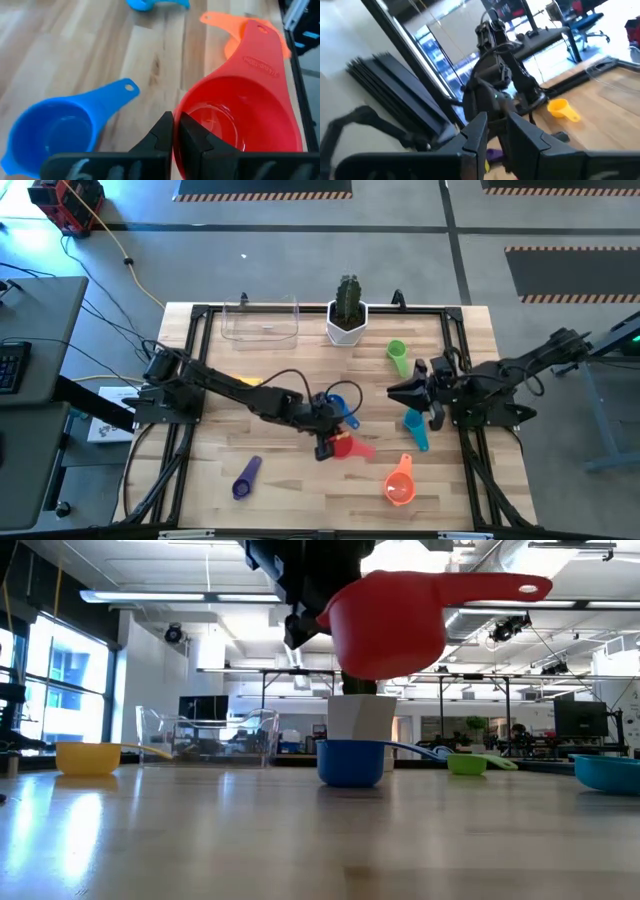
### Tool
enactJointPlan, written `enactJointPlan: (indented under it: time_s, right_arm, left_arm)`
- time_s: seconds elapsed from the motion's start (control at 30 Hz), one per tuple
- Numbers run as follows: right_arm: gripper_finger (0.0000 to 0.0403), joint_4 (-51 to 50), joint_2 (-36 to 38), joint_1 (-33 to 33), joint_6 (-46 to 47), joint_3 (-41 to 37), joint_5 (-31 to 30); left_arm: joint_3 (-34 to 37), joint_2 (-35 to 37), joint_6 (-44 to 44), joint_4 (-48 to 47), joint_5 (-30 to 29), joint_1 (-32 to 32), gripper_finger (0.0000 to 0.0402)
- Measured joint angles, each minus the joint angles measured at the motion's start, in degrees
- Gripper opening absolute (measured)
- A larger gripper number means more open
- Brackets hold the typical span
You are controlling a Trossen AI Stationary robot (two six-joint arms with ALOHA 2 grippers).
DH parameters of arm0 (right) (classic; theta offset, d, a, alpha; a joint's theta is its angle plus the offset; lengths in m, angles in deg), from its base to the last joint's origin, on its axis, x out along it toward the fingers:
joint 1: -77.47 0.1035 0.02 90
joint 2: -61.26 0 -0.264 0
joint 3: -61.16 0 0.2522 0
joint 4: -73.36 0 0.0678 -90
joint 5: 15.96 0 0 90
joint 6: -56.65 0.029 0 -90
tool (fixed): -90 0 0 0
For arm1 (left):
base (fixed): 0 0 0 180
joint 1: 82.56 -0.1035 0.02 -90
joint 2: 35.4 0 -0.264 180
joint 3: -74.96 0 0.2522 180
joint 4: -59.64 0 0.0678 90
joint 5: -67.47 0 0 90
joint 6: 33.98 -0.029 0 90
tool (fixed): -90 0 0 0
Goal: Nest measuring cups in basket
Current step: Stack the red measuring cup on top of the orange measuring cup
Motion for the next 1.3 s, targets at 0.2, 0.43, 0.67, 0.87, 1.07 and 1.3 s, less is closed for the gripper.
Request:
enactJointPlan:
  time_s: [0.2, 0.43, 0.67, 0.87, 1.07, 1.3]
  right_arm:
    - [0.0067, -17.9, -0.2, 0.0, 1.2, 8.8, 0.0]
    - [0.0067, -28.7, -0.4, 0.0, 8.5, 11.6, 0.0]
    - [0.0067, -40.0, -1.6, 0.0, 20.3, 11.5, 0.4]
    - [0.0067, -42.1, -6.0, 0.0, 25.6, 11.5, 3.1]
    - [0.0067, -41.7, -12.6, 0.0, 28.5, 11.5, 4.6]
    - [0.0067, -36.7, -20.3, 0.0, 29.1, 11.5, 4.6]
  left_arm:
    - [-2.8, 0.0, -2.8, 0.2, -1.9, -0.8, 0.0007]
    - [-6.1, 0.0, -4.5, -1.7, -2.8, -2.2, 0.0007]
    - [-8.7, 0.0, -7.5, -7.1, -3.2, -2.6, 0.0007]
    - [-8.8, 0.0, -8.5, -10.5, -3.2, -2.6, 0.0007]
    - [-8.8, 0.0, -8.6, -13.0, -2.0, -2.0, 0.0008]
    - [-8.8, 0.0, -11.4, -15.3, -1.3, -1.1, 0.0008]
